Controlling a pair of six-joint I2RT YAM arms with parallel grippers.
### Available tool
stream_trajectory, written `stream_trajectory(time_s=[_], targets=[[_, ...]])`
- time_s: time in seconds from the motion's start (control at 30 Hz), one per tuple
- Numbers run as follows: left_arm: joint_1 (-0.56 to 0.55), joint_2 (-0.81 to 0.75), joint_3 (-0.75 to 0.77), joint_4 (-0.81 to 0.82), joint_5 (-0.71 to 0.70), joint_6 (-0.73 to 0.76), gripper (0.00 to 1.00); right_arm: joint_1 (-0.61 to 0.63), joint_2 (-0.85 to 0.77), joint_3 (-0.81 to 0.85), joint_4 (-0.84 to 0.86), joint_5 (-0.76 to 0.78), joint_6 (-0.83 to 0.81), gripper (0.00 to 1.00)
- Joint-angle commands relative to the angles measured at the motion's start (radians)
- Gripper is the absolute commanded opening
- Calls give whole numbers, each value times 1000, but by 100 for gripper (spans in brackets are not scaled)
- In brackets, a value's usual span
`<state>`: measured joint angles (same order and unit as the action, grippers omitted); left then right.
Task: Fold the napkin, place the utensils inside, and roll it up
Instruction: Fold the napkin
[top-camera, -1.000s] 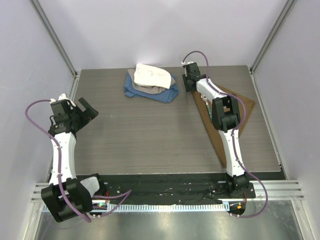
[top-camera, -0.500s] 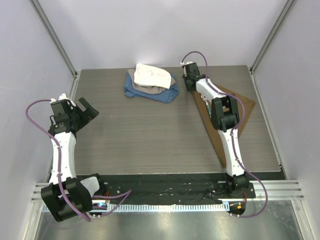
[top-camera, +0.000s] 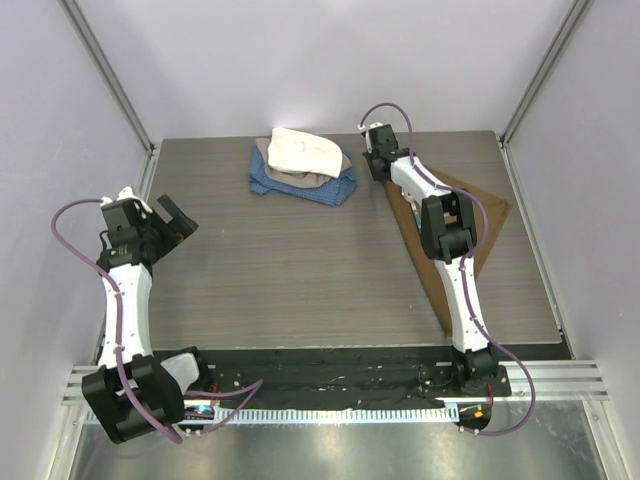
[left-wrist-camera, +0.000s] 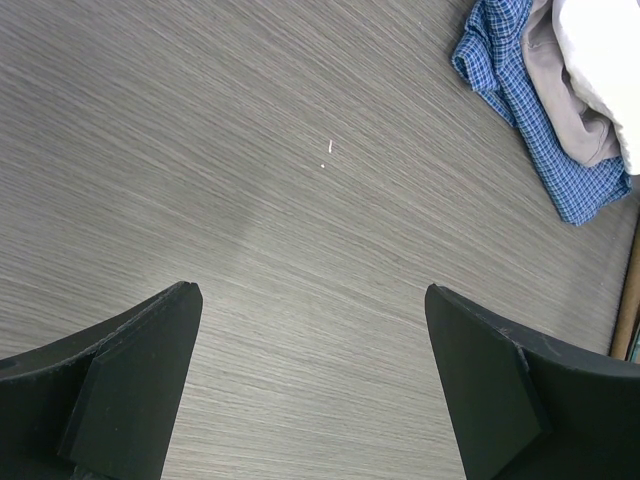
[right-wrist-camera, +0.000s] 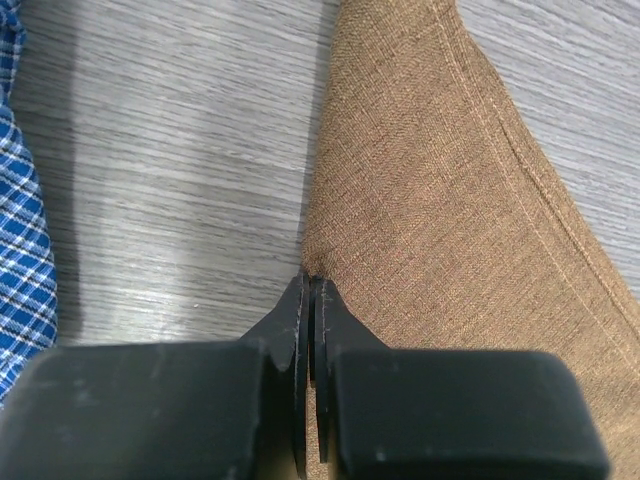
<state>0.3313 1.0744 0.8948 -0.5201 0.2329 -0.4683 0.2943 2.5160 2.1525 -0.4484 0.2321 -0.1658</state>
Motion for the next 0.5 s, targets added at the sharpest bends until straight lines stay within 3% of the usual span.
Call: stream_trajectory(time_s=[0.0,0.47], targets=[[-2,-7,4,40,23,-1,100,0,-40,-71,-59,-60,-34,1],[-12,-27,-11,65,65,-32,100,63,-345,-483,-50,-172,-37,1]])
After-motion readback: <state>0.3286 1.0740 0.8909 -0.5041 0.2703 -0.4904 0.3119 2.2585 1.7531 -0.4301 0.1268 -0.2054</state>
